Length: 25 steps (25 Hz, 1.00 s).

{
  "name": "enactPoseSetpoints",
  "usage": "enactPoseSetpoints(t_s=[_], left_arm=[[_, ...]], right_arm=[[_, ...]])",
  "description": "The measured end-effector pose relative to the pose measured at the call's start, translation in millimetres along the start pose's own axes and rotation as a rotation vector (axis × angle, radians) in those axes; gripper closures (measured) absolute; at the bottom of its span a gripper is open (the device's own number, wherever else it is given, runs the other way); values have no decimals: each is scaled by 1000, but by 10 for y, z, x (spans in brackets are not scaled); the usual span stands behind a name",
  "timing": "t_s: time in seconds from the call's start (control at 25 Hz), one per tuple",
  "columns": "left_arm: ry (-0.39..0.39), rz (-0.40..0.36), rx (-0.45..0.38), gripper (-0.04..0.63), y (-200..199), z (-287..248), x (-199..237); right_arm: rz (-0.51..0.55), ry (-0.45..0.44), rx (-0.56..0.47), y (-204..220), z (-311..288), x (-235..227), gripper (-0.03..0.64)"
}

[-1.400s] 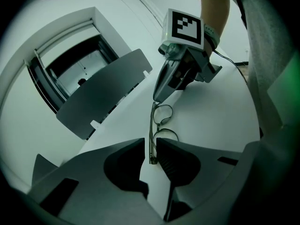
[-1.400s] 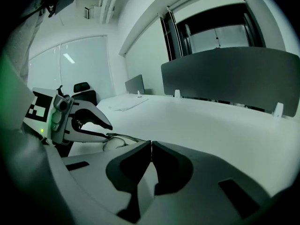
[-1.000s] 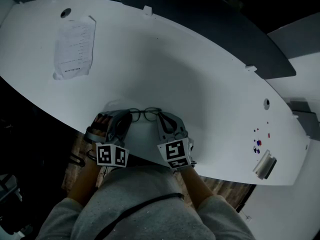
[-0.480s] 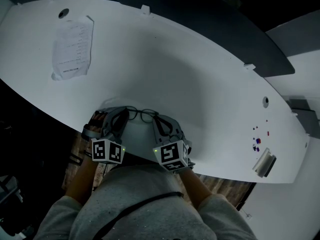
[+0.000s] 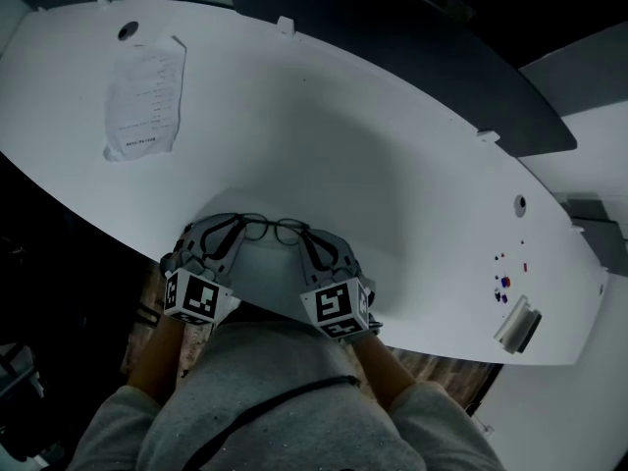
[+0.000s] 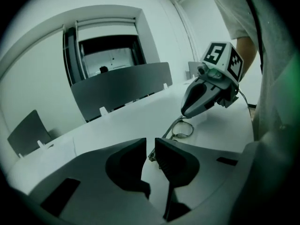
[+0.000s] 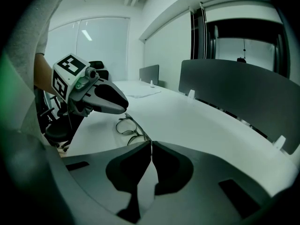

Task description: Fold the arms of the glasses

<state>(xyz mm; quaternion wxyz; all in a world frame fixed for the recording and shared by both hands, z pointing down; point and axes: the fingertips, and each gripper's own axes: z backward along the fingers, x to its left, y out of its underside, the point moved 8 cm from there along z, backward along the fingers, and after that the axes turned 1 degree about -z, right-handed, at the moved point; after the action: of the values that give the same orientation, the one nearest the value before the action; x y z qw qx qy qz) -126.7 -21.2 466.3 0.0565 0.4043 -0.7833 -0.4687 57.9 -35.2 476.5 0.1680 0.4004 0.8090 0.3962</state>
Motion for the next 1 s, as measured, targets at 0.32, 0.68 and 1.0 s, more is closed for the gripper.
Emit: enactPoseSetpoints(t_s=[0.32, 0.68, 1.0], left_arm=[[-35, 48, -51, 558, -18, 83, -46], [17, 103, -147, 578, -63, 475, -328], [57, 258, -234, 580, -9, 1051, -489]], right_arm=[[-28, 32, -94, 16, 137, -17, 592], [-122, 54, -192, -127, 512, 445, 595], [-188, 99, -243, -166, 893, 1124, 597]])
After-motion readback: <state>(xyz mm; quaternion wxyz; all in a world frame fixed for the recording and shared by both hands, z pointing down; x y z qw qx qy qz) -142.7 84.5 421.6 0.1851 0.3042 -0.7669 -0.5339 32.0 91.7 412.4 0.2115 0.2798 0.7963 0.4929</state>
